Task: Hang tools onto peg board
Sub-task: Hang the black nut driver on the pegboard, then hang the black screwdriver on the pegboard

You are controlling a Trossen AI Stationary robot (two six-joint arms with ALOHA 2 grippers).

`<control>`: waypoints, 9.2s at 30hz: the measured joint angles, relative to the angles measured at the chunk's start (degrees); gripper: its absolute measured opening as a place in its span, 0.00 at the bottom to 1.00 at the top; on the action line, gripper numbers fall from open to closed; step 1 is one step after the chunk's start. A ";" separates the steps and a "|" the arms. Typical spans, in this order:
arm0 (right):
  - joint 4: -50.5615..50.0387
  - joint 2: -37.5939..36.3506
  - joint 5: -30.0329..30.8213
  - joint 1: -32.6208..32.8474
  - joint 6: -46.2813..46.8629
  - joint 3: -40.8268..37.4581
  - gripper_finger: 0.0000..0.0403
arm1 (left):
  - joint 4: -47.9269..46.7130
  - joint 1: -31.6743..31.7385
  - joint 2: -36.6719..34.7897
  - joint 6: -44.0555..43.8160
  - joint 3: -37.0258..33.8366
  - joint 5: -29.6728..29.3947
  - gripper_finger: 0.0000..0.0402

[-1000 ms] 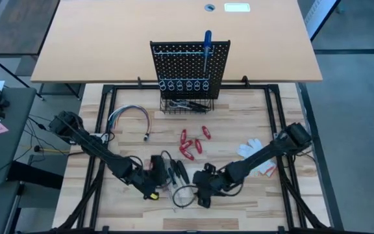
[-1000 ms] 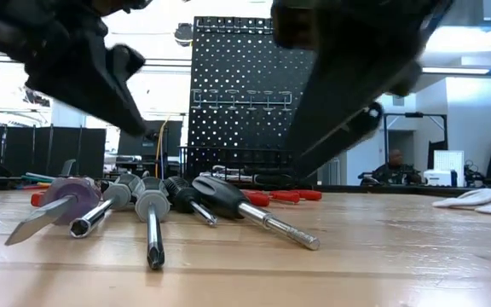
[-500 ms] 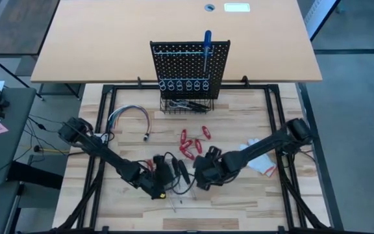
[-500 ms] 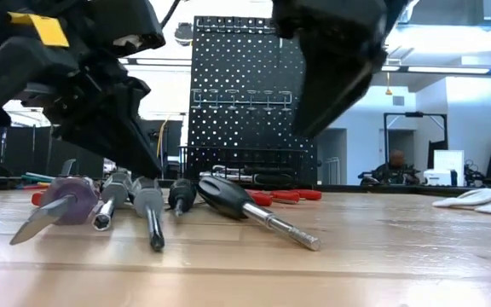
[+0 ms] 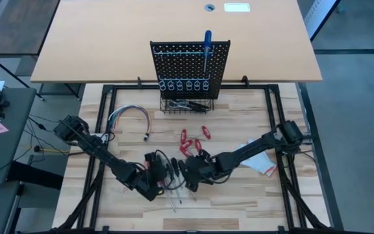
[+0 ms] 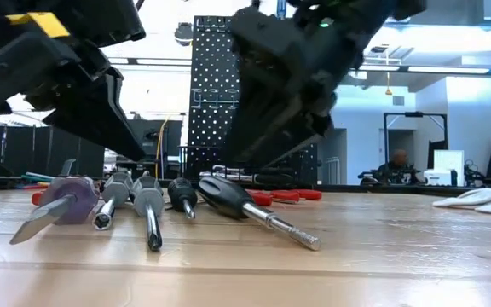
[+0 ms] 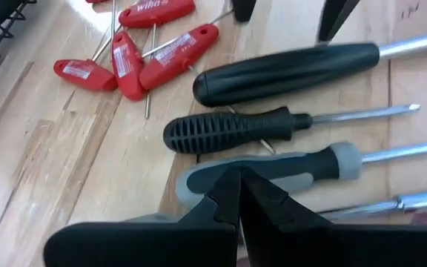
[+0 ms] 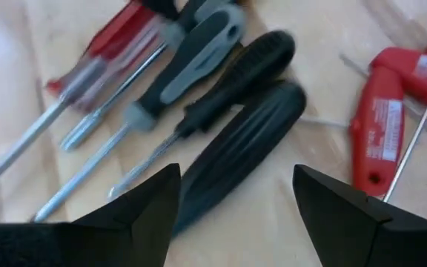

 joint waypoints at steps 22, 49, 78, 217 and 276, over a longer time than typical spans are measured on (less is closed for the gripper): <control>-3.40 5.47 2.91 -1.48 -2.91 0.78 0.27 | 2.76 -1.28 0.04 -1.16 -0.02 -1.38 0.00; 88.09 -27.52 -3.88 -1.32 -42.86 -41.86 0.27 | 67.24 19.32 0.44 40.19 -9.09 21.58 0.19; 88.09 -28.53 -4.50 -2.81 -53.67 -37.18 0.27 | 66.05 24.41 0.44 36.06 1.29 37.29 0.49; 48.49 -38.63 8.45 6.67 -42.54 -37.22 0.76 | 2.87 68.17 -24.90 28.19 20.68 20.75 0.34; 12.67 5.25 -1.21 -7.68 -8.66 3.74 0.76 | 33.11 4.20 -28.26 17.00 -30.42 -16.15 0.47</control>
